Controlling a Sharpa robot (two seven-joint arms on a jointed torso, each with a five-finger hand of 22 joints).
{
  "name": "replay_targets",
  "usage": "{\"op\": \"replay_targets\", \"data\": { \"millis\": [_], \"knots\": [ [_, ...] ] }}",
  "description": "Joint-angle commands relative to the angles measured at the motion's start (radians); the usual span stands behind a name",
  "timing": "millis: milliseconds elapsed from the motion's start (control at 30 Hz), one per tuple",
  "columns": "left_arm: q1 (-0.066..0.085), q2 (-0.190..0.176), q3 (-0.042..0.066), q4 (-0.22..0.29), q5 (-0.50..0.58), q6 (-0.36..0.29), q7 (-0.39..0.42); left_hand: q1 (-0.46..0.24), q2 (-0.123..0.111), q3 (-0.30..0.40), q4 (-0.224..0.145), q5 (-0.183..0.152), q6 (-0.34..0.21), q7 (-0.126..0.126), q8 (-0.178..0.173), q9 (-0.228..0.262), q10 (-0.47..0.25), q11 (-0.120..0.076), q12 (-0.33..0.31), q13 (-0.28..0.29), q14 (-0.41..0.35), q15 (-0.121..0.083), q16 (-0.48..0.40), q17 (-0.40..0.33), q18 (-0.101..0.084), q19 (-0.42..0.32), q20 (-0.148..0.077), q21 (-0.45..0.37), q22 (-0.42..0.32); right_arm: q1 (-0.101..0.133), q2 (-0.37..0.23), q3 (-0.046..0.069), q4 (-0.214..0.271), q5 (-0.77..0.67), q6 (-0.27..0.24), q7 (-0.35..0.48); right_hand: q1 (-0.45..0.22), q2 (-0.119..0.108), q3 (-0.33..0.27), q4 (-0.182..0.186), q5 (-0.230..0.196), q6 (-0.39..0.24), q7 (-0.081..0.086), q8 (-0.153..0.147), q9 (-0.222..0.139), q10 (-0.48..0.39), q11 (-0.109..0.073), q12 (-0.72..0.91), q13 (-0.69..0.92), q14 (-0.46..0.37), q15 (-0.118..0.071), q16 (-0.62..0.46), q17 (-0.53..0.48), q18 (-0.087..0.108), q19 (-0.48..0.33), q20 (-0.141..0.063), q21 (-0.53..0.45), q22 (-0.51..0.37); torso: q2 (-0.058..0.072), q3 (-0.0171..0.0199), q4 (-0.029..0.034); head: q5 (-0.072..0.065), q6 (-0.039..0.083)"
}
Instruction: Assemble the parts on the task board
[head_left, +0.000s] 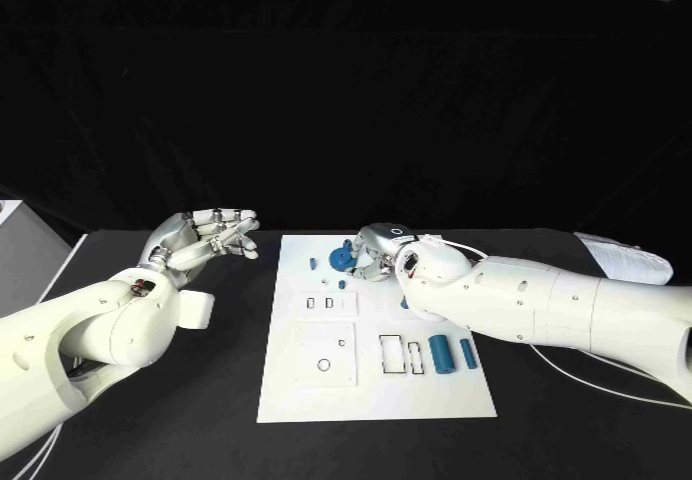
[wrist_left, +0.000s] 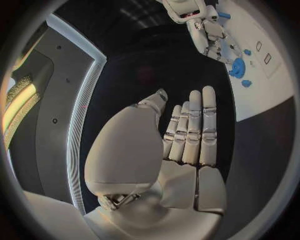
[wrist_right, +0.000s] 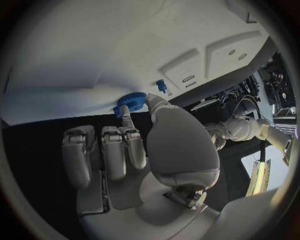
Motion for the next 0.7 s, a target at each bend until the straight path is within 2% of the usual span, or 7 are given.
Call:
{"op": "replay_targets", "data": {
  "millis": [33, 200, 433, 533, 633, 700],
  "knots": [
    [0.001, 0.001, 0.001, 0.002, 0.004, 0.009, 0.006, -0.004, 0.002, 0.005, -0.001, 0.002, 0.003, 0.003, -0.003, -0.002, -0.008, -0.001, -0.004, 0.001, -0.007, 0.0, 0.007, 0.001, 0.009, -0.008, -0.002, 0.002, 0.001, -0.002, -0.006, -0.001, 0.011, -0.004, 0.02, 0.004, 0.0, -0.009, 0.006, 0.001, 0.004, 0.005, 0.005, -0.001, 0.0, 0.104, 0.003, 0.002, 0.263, 0.102, 0.0, 0.002, 0.254, -0.014, 0.103, 0.0, 0.005, 0.263, 0.0, 0.0005, 0.0004, 0.002, -0.001],
    [0.0, 0.001, 0.001, 0.001, 0.004, 0.01, 0.007, -0.003, 0.002, 0.005, -0.001, 0.002, 0.003, 0.003, -0.004, -0.002, -0.009, 0.0, -0.004, 0.001, -0.008, 0.0, 0.007, 0.002, 0.009, -0.008, -0.002, 0.003, 0.001, -0.003, -0.021, -0.001, 0.027, -0.01, -0.018, 0.001, 0.0, -0.01, 0.006, 0.001, 0.004, 0.005, 0.005, -0.001, 0.0, 0.104, 0.003, 0.002, 0.263, 0.103, 0.0, 0.002, 0.255, -0.014, 0.103, 0.0, 0.005, 0.263, 0.0, 0.0003, 0.0001, 0.0, 0.0],
    [0.0, -0.001, 0.001, 0.0, 0.004, 0.01, 0.007, -0.003, 0.002, 0.005, -0.001, 0.002, 0.003, 0.003, -0.004, -0.002, -0.009, 0.0, -0.004, 0.001, -0.008, 0.0, 0.007, 0.002, 0.009, -0.008, -0.002, 0.003, 0.001, -0.003, -0.079, 0.0, 0.079, -0.003, -0.116, 0.016, 0.001, -0.014, 0.007, 0.0, 0.008, 0.006, 0.006, 0.0, 0.0, 0.104, 0.003, 0.002, 0.263, 0.102, 0.0, 0.002, 0.253, -0.014, 0.103, 0.001, 0.005, 0.263, 0.0, 0.0003, -0.0018, 0.001, 0.003],
    [0.0, -0.001, 0.001, -0.001, 0.004, 0.01, 0.008, -0.003, 0.002, 0.005, -0.001, 0.002, 0.003, 0.003, -0.004, -0.002, -0.009, 0.0, -0.004, 0.001, -0.008, 0.0, 0.007, 0.002, 0.009, -0.008, -0.002, 0.003, 0.001, -0.002, -0.114, 0.003, 0.107, 0.031, -0.157, 0.05, 0.008, -0.022, 0.01, -0.003, 0.012, 0.007, 0.006, -0.001, -0.001, 0.104, 0.003, 0.002, 0.263, 0.101, 0.0, 0.001, 0.249, -0.014, 0.103, 0.001, 0.005, 0.263, -0.001, 0.0003, -0.0042, 0.002, 0.006],
    [0.0, 0.0, 0.001, -0.004, 0.004, 0.012, 0.009, -0.003, 0.002, 0.005, -0.002, 0.002, 0.003, 0.003, -0.004, -0.002, -0.009, 0.0, -0.004, 0.001, -0.008, 0.0, 0.007, 0.002, 0.009, -0.009, -0.002, 0.004, 0.002, 0.001, -0.149, 0.007, 0.129, 0.103, -0.177, 0.114, 0.032, -0.031, 0.02, -0.007, 0.01, 0.004, 0.007, -0.005, -0.003, 0.104, 0.005, 0.002, 0.263, 0.099, 0.0, -0.002, 0.238, -0.014, 0.103, 0.002, 0.005, 0.263, -0.002, 0.0009, -0.0038, 0.001, 0.009],
    [0.0, 0.0, 0.001, -0.006, 0.004, 0.013, 0.01, -0.003, 0.002, 0.005, -0.002, 0.002, 0.003, 0.003, -0.004, -0.002, -0.009, 0.0, -0.004, 0.001, -0.008, 0.0, 0.007, 0.002, 0.009, -0.009, -0.002, 0.004, 0.002, 0.003, -0.176, 0.01, 0.139, 0.161, -0.176, 0.162, 0.062, -0.041, 0.028, -0.018, -0.017, 0.001, 0.009, -0.008, -0.006, 0.104, 0.006, 0.002, 0.263, 0.097, 0.001, -0.003, 0.232, -0.014, 0.103, 0.002, 0.005, 0.263, -0.004, 0.0026, -0.0053, 0.003, 0.009]
  ]
}}
